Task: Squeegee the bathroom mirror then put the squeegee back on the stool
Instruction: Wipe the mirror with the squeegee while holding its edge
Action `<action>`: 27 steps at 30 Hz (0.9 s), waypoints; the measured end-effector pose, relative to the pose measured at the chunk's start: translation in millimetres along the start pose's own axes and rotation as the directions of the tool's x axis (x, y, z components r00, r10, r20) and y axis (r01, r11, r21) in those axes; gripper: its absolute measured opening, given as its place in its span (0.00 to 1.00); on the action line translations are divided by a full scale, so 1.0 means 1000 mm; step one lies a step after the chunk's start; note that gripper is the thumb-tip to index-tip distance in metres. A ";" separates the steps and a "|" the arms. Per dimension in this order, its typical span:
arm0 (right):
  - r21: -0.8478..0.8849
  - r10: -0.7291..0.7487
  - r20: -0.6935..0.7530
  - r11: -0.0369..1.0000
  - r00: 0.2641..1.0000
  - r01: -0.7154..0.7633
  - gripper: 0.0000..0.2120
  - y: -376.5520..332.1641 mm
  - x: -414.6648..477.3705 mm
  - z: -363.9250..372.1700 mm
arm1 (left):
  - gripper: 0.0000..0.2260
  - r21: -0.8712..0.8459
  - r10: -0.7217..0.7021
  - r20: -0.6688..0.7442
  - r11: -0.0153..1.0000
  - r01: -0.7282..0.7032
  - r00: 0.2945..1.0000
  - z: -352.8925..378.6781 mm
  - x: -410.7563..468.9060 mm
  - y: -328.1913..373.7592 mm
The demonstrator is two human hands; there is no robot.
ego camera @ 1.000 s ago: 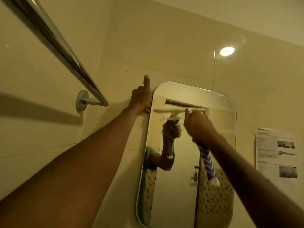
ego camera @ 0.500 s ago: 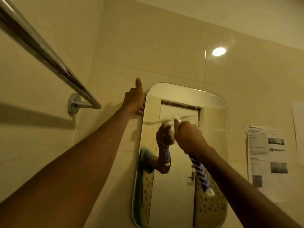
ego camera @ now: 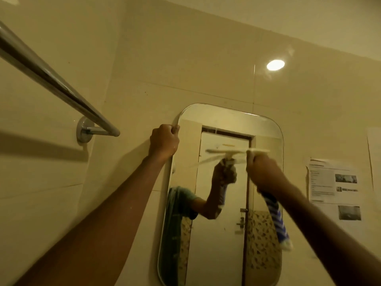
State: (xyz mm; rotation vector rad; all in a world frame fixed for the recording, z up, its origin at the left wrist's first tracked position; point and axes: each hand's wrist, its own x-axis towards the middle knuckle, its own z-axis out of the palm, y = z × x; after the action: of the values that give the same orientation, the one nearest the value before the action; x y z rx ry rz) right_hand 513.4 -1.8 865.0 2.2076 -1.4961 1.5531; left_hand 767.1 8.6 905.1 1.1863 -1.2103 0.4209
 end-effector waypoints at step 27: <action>-0.019 0.117 -0.056 0.993 0.991 -0.119 0.22 -0.008 0.072 -0.088 | 0.18 -0.045 0.011 -0.046 0.999 -0.013 0.999 -0.001 -0.003 -0.001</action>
State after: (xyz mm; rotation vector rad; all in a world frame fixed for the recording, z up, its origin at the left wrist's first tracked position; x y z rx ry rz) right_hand 460.1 1.0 966.0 2.0816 -1.6473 1.6068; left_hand 766.9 9.8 902.2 1.1257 -1.1824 0.4260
